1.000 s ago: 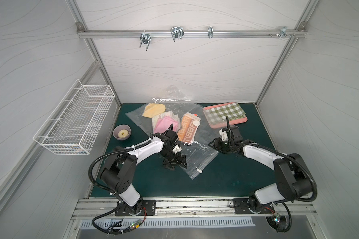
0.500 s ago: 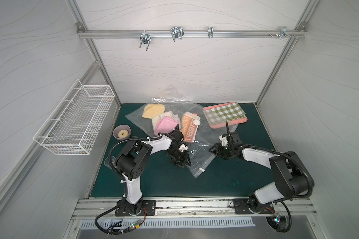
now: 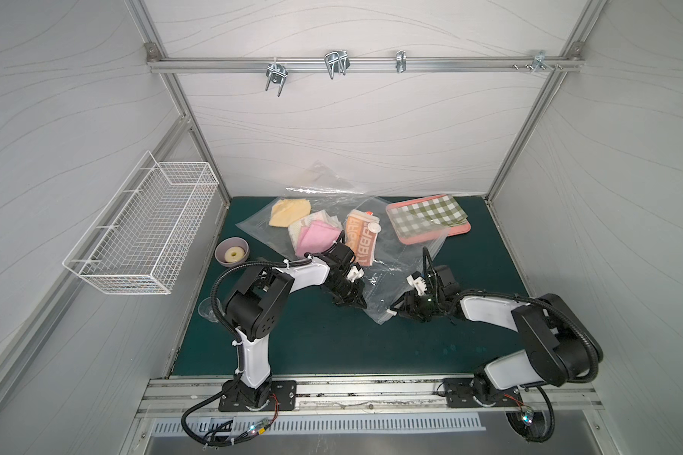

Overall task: Place the folded towel into the vacuum bag
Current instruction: Close the vacuum bag at the center of the board.

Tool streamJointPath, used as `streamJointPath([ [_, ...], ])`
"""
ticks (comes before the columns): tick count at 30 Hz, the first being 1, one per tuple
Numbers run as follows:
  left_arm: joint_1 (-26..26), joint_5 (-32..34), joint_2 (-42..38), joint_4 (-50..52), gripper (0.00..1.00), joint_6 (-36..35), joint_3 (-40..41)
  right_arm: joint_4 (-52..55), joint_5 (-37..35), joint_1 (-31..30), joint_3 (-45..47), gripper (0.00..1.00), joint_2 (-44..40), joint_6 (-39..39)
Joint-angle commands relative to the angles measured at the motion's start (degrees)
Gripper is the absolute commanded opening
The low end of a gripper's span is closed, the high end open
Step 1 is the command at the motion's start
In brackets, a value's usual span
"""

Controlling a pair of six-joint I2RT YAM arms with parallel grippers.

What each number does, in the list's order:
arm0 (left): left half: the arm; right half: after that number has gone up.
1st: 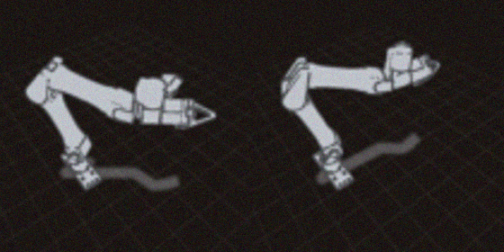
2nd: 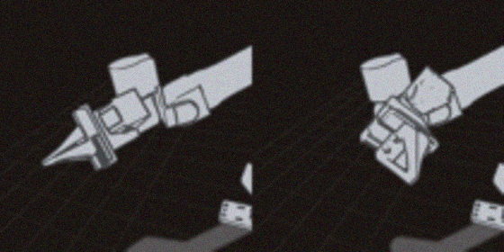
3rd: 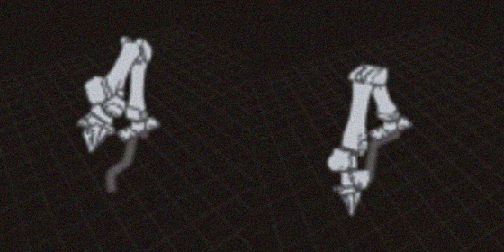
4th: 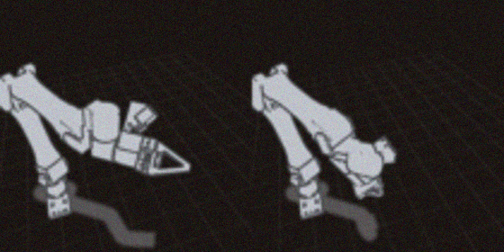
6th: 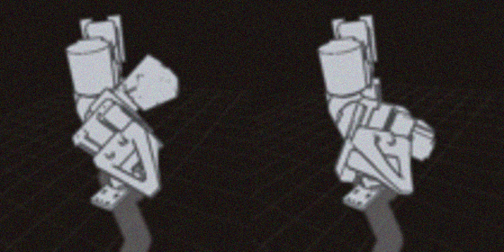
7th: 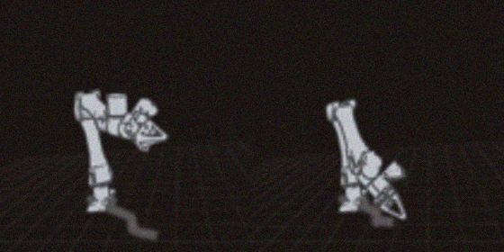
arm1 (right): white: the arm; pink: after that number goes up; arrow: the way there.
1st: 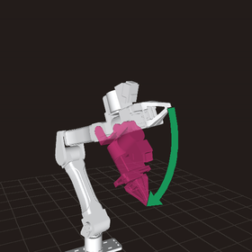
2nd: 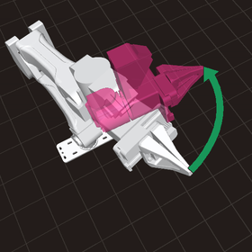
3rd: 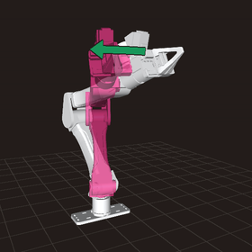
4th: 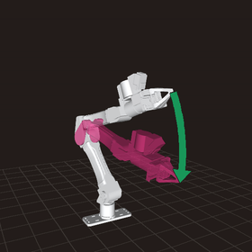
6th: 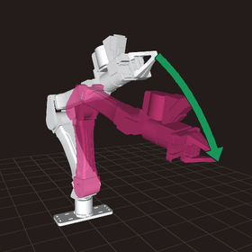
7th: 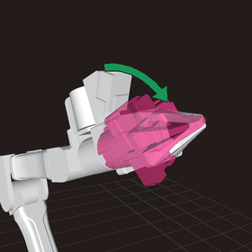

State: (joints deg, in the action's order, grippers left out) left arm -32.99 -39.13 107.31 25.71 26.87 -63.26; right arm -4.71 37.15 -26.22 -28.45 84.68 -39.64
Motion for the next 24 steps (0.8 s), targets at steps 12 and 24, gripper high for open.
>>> streamJointPath([
  [12, -0.1, 4.2, -3.2, -2.6, 0.00, 0.5, -1.8, -14.9, 7.1, 0.1, -2.2, 0.09, 7.8, -4.9],
  [24, 1.0, -12.2, -1.5, -8.9, 0.77, 0.4, -1.2, -22.1, 6.3, 1.0, -3.3, 0.00, 8.6, -10.3],
])
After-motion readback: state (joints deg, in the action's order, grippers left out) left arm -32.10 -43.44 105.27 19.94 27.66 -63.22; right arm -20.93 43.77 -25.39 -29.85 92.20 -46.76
